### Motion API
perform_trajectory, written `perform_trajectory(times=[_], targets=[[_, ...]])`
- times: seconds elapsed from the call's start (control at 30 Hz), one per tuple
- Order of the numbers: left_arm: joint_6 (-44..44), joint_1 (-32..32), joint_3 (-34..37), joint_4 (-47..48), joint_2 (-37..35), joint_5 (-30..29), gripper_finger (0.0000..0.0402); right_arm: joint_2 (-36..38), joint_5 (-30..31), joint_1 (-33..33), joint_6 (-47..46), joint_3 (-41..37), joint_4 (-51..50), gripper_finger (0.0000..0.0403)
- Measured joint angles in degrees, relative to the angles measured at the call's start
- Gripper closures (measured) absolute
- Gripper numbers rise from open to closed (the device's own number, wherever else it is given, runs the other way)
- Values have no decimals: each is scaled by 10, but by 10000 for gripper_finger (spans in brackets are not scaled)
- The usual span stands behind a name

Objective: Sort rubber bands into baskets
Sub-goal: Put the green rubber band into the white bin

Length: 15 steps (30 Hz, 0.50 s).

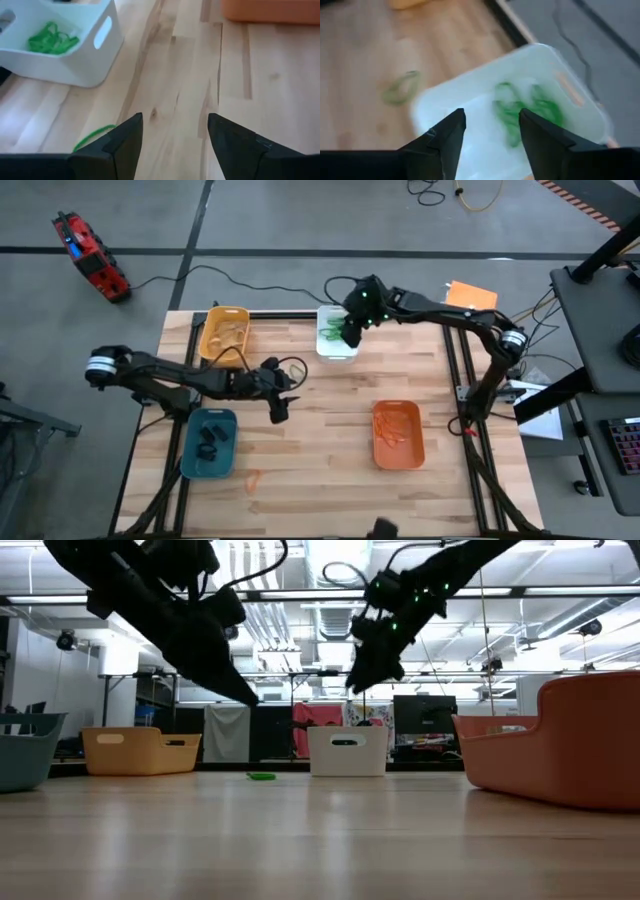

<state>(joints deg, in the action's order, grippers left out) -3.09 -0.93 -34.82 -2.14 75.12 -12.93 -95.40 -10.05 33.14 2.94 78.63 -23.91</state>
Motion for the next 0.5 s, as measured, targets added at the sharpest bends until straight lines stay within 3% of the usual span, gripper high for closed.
perform_trajectory(times=[0.17,0.4,0.5], targets=[[-4,0,0,-19,36,0,194,42,-28,-71,6,-24,-19,214],[44,-16,1,-79,124,-58,194,124,49,-203,-48,-125,7,223],[71,-40,0,-82,152,-42,194,162,57,-268,-103,-186,59,225]])
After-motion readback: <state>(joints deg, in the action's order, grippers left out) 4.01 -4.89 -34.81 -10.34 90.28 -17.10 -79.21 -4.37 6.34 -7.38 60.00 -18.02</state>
